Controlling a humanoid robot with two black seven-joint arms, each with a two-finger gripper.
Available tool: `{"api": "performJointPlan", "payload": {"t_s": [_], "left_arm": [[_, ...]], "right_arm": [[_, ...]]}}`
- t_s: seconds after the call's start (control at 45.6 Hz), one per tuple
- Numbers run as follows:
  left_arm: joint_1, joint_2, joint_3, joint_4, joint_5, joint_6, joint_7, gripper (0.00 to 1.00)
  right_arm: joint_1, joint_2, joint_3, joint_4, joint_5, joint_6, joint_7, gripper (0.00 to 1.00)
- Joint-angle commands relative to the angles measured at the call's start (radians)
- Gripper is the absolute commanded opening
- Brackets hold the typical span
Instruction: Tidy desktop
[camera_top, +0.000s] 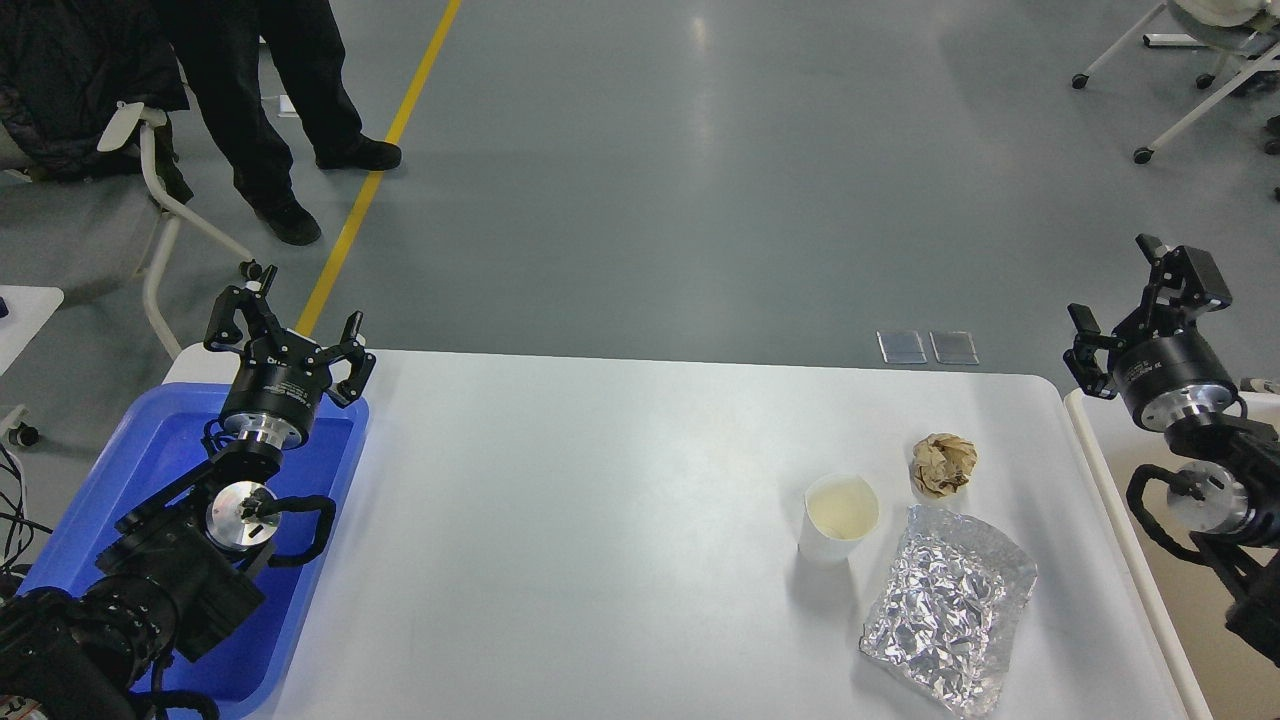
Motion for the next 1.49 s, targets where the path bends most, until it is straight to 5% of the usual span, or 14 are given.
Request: {"api": "performJointPlan", "payload": {"t_s": [0.0, 1.162, 1.469], "left_arm": [[-0.001, -0.002, -0.001, 0.0, 0.0, 0.0, 0.0, 1.0], [0.0, -0.002, -0.002, 0.0, 0.0, 0.0, 0.0, 1.0], [0.0, -0.002, -0.002, 0.0, -0.002, 0.0, 0.0, 1.0]], "right_arm": [[0.002, -0.006, -0.001, -0.001, 0.0, 0.0, 0.002, 1.0], [0.061, -0.014, -0.032, -0.001, -0.009, -0.009, 0.0, 1.0], [0.205, -0.144, -0.335, 0.008, -0.153, -0.02, -0.004, 1.0]]}}
